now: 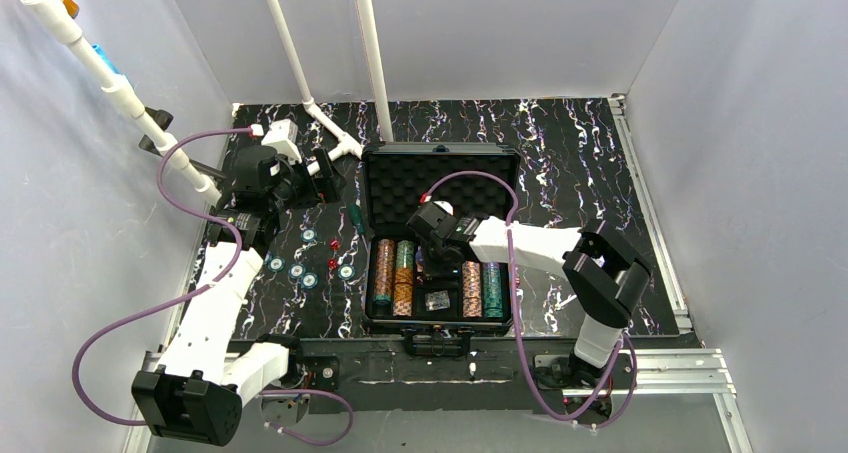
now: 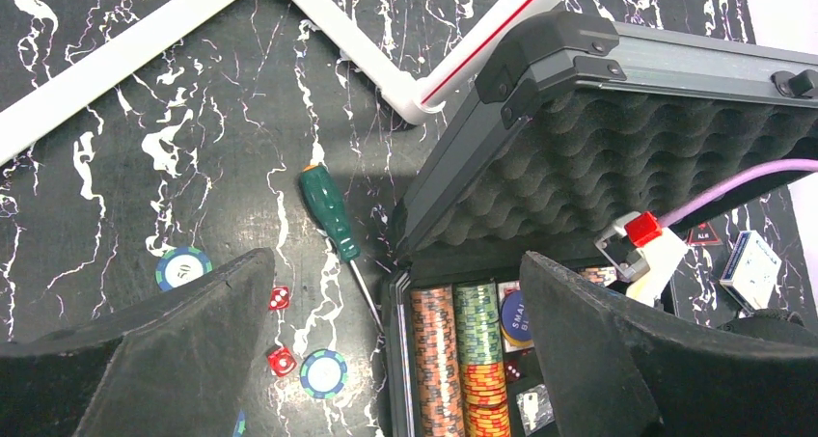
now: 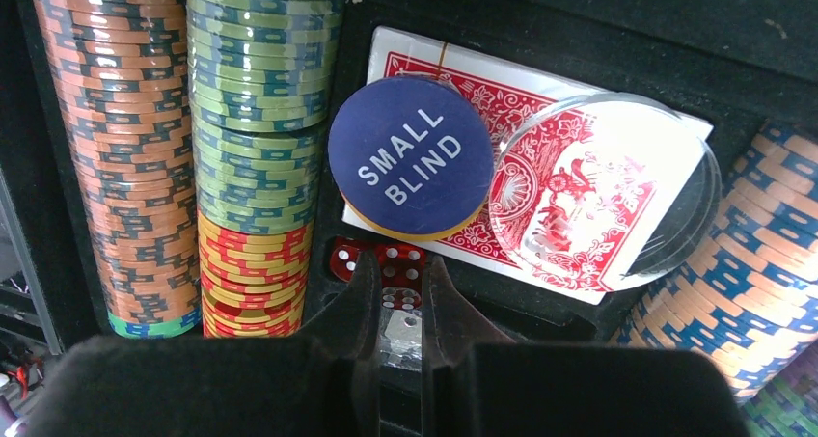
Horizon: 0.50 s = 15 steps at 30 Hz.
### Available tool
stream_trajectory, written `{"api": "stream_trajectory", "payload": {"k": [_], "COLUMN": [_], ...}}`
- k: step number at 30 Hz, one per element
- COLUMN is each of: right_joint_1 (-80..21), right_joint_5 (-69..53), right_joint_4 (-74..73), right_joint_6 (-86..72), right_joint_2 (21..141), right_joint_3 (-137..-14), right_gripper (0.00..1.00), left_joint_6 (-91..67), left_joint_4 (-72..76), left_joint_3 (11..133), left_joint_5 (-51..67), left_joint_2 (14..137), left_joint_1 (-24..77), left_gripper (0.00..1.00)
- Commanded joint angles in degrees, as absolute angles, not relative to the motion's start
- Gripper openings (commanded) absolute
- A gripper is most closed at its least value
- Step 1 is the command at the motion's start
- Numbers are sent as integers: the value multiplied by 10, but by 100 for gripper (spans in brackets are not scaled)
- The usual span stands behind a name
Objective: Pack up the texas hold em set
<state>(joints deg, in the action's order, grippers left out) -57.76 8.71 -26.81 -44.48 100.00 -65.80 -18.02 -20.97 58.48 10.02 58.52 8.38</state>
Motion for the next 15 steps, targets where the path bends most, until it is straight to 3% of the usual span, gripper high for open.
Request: {"api": "stream_trajectory", "payload": {"k": [1,15], "right_joint_1": [-574,-574], "right_joint_5": [84,57], "right_joint_4": [-260,-256], "right_joint_6": [-463,-484], "right_joint_2": [983,968], "right_joint_3": [-647,-636], "right_gripper": [6,20], "left_joint_6": [-179,-179], "left_joint_4": [-209,-210], "left_joint_3": [585,585], "left_joint_5": [99,99], "left_joint_2": [576,576], "left_joint_1": [86,88], "left_gripper": [100,99]}}
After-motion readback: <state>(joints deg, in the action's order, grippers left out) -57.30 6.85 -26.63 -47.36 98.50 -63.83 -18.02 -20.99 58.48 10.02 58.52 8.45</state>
